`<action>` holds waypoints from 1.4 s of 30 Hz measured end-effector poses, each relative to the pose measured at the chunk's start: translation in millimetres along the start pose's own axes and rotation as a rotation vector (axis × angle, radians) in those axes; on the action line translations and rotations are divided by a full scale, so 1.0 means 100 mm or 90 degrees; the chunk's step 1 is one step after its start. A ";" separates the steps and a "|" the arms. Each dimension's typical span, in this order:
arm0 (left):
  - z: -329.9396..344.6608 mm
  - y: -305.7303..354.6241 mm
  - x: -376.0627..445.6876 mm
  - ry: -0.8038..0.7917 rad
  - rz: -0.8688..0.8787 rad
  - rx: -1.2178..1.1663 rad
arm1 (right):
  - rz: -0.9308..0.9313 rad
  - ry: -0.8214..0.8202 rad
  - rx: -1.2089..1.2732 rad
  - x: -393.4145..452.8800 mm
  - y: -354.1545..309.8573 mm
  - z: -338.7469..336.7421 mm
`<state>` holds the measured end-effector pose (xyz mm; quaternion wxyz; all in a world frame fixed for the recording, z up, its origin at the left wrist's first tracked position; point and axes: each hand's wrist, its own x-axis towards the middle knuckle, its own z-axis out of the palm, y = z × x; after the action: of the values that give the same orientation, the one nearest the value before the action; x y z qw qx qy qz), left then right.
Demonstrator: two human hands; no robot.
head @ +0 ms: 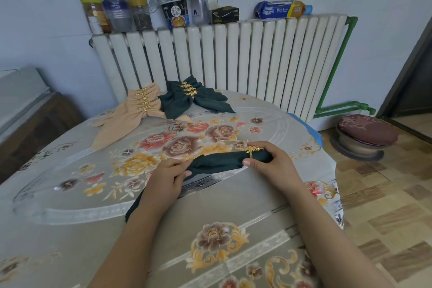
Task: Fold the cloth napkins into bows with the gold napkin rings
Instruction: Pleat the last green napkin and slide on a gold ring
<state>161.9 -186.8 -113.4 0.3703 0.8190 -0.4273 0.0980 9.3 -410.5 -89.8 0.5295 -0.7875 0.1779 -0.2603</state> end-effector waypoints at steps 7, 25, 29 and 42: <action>-0.01 0.06 0.01 -0.021 0.113 0.048 | -0.025 -0.084 -0.249 0.01 0.11 -0.08; -0.02 0.08 0.04 -0.013 0.161 0.077 | -0.088 -0.111 -0.326 -0.04 0.00 0.13; -0.03 0.11 0.04 -0.007 0.161 0.077 | -0.084 -0.104 -0.287 -0.05 0.01 0.15; -0.01 0.09 0.03 0.006 0.159 0.092 | 0.020 -0.032 -0.114 -0.09 -0.08 0.22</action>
<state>157.4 -191.3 -106.6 0.2970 0.7837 -0.5158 0.1777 15.5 -386.2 -91.1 0.4652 -0.8350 0.1998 -0.2154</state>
